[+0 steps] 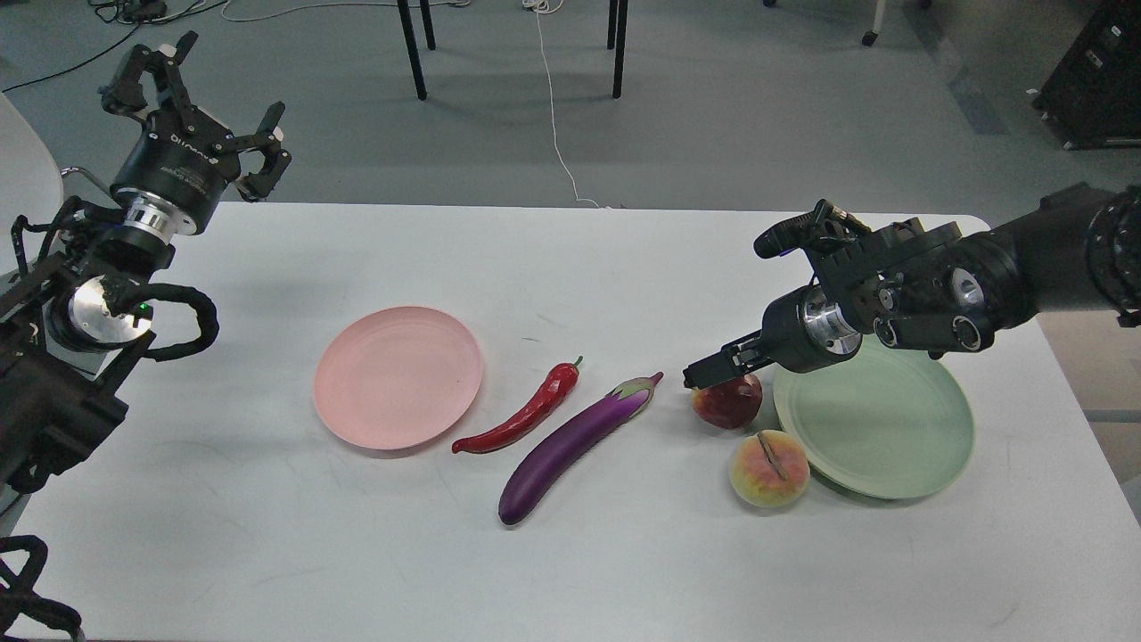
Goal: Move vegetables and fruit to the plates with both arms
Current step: 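Lower the right gripper onto the red pomegranate and grasp it, then carry the pomegranate onto the green plate and release it, then move the right gripper down to the peach beside the green plate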
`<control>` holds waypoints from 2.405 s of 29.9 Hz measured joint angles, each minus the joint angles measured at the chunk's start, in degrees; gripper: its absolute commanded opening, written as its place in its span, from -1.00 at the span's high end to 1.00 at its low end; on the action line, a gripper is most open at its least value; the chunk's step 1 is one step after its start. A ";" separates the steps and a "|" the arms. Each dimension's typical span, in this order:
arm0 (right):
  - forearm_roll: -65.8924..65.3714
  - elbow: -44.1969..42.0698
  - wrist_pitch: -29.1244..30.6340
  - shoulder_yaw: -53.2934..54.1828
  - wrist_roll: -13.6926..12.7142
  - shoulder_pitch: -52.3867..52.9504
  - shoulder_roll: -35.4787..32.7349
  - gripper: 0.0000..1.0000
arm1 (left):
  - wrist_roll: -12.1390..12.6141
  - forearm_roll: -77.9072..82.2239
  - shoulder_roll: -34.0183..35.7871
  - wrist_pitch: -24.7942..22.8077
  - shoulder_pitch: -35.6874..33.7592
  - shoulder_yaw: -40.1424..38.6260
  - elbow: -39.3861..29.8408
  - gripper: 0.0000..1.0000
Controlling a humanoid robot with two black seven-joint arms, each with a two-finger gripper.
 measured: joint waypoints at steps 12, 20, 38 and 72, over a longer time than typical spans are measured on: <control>-0.23 -4.12 -0.20 -1.27 0.31 -4.69 2.33 -0.84 | 0.00 0.41 0.27 -0.05 0.01 0.06 0.00 -0.96; -1.59 -4.50 -0.57 -1.37 1.43 -5.38 2.76 -0.38 | 0.00 0.50 0.40 -0.06 0.01 0.09 0.03 -0.96; -8.40 -2.37 -1.18 -1.32 2.00 -1.28 -16.18 -0.44 | 2.21 0.49 2.24 -0.08 0.09 0.09 -2.11 -0.96; -11.93 3.38 -3.84 6.55 1.99 -1.22 -23.88 -0.96 | 2.55 0.48 2.28 0.27 0.10 0.09 -3.48 -0.96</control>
